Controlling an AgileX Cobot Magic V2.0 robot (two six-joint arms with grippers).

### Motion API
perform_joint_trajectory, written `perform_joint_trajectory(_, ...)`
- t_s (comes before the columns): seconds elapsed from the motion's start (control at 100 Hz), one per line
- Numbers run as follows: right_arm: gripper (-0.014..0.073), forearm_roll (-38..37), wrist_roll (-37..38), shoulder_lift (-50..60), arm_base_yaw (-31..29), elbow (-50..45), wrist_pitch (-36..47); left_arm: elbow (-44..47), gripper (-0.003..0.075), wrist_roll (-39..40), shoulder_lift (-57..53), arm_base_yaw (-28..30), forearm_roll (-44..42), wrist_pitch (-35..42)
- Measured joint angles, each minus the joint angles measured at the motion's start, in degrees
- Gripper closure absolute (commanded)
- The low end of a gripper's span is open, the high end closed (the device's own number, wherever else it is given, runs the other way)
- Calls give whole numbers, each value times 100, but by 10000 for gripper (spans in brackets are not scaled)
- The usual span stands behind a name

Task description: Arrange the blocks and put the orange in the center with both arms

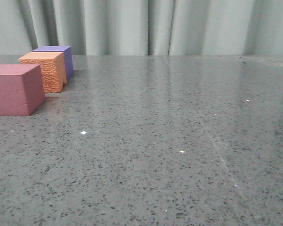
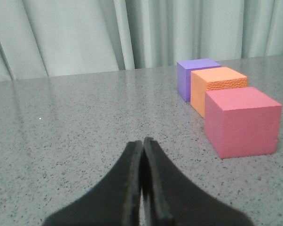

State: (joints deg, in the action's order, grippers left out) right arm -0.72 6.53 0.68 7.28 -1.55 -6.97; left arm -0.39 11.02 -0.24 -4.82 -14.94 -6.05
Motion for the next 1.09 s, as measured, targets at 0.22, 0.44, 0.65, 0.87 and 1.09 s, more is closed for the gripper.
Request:
perform_joint_trajectory(0.22,661,0,0,0,0,0,0,3,739,-13,1,0,161,289)
perform_joint_trajectory(0.44,661,0,0,0,0,0,0,3,739,-26,1,0,171,482)
perform_joint_trajectory(0.65,661,0,0,0,0,0,0,3,739,-26,1,0,171,501)
perform_joint_trajectory(0.87,661,0,0,0,0,0,0,3,739,-26,1,0,171,525)
perform_joint_trajectory(1.09,661,0,0,0,0,0,0,3,739,-26,1,0,171,525)
